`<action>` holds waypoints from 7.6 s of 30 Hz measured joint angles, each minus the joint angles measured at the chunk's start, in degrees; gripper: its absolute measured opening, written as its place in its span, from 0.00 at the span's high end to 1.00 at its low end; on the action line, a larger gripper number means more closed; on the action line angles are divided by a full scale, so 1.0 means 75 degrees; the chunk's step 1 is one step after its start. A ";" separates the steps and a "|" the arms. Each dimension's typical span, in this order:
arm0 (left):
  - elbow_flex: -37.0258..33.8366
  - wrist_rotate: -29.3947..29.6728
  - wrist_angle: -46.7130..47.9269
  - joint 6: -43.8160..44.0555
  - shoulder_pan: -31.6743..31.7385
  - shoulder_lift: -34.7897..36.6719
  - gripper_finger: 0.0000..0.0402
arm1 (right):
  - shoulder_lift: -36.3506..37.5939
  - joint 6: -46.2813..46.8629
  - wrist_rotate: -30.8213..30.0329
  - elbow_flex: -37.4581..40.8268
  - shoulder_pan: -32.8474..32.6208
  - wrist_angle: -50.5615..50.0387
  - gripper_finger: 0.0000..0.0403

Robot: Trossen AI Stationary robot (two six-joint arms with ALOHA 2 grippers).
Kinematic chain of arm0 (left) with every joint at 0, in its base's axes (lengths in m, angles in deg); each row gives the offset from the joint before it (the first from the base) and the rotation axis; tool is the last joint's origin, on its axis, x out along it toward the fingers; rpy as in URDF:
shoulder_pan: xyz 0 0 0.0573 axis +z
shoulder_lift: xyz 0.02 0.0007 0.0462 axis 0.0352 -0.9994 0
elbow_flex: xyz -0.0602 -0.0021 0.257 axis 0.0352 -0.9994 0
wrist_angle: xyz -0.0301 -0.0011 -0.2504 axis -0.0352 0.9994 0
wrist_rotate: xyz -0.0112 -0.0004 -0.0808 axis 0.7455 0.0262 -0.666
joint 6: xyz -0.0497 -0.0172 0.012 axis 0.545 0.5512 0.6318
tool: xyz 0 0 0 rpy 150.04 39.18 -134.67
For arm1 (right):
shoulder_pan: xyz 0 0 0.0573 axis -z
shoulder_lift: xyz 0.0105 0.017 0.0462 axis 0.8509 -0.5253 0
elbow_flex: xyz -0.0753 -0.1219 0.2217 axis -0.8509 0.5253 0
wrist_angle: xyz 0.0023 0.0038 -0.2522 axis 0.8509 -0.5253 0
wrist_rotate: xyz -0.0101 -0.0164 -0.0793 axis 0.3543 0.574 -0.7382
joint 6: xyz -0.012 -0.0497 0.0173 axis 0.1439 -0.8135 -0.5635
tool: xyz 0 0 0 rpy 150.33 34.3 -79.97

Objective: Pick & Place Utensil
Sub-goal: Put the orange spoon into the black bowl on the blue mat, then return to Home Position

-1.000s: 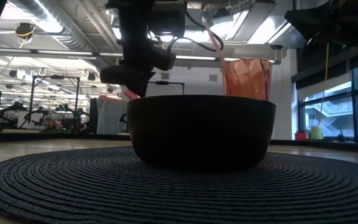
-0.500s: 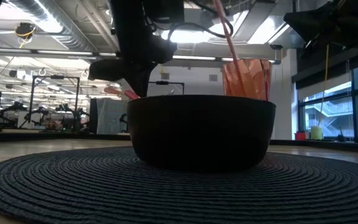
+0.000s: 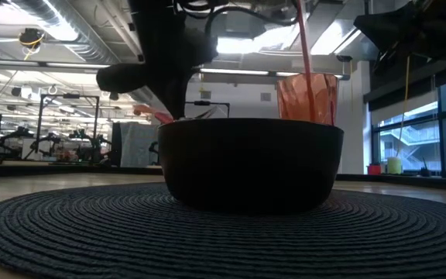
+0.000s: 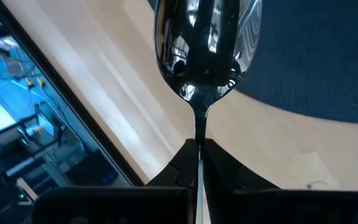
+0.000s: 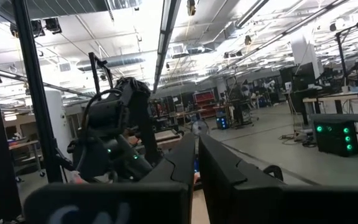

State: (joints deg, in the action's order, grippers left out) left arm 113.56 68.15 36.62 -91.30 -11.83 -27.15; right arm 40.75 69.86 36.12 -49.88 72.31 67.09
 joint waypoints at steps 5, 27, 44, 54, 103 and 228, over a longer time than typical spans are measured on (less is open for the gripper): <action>0.0476 -0.0280 -0.0144 -0.0092 -0.0133 -0.0176 0.99 | -0.0038 -0.0015 -0.0009 0.0000 0.0000 -0.0001 0.94; 0.2317 -0.0860 -0.0217 -0.1629 -0.0588 -0.1789 0.99 | -0.0166 0.0119 0.0063 0.0000 -0.0006 0.0001 0.94; 0.2317 -0.0469 -0.0594 -0.2672 -0.1113 -0.2381 0.99 | -0.0166 0.0174 0.0059 0.0000 -0.0007 -0.0057 0.94; 0.2317 0.0708 -0.0809 -0.3376 -0.1241 -0.2634 0.99 | -0.0166 0.0174 0.0183 0.0000 -0.0235 -0.0055 0.94; -0.3824 -0.7422 -0.4803 0.1261 0.2575 0.6674 0.99 | -0.0163 -0.0659 0.0180 0.0000 -0.0277 -0.0818 0.94; -1.0570 -0.3553 -0.8013 0.3113 0.1223 1.3863 0.99 | 0.1265 -0.3009 0.1031 0.0498 -0.0070 -0.2004 0.97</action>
State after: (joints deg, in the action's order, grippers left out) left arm 34.29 41.51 -23.47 -67.96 -2.66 76.83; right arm 50.23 47.29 43.85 -46.14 71.79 52.06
